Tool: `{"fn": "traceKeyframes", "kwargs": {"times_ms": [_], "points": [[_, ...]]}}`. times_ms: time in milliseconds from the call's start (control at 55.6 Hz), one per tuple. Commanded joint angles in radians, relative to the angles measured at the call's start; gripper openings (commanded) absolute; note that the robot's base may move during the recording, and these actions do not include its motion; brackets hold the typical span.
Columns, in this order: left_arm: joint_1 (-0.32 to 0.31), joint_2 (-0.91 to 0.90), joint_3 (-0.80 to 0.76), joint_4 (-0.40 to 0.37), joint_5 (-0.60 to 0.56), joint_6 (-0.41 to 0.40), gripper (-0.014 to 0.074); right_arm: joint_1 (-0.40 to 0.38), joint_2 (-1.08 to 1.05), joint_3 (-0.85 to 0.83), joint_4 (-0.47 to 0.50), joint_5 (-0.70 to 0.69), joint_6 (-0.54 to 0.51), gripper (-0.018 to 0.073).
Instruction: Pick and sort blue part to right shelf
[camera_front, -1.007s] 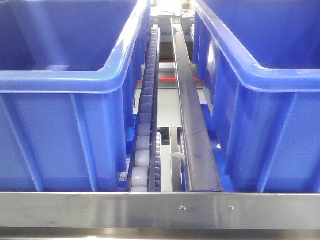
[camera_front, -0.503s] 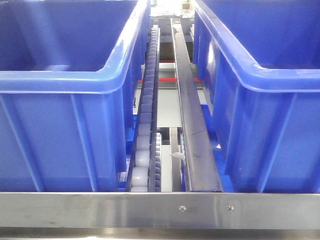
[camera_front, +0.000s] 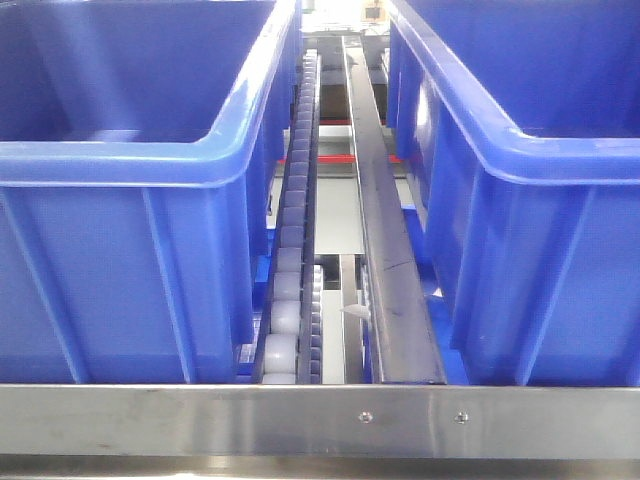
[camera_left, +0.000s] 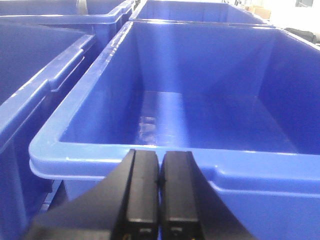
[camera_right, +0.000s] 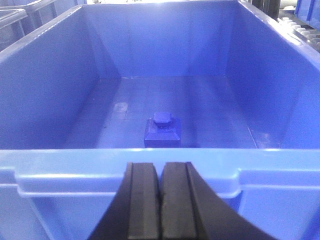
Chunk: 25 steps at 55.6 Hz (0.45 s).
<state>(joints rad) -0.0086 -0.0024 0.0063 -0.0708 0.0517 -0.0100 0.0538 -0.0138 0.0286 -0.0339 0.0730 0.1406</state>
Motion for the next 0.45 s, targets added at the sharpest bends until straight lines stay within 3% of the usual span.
{"fn": "traceKeyframes", "kwargs": {"times_ms": [0,431], "points": [[0.002,-0.024,0.030,-0.008,-0.088,0.000,0.0124,-0.007,-0.015,-0.007,0.002,-0.088,-0.011,0.0052],[0.002,-0.024,0.030,-0.008,-0.088,0.000,0.0124,-0.007,-0.015,-0.007,0.002,-0.088,-0.011,0.0052]]}}
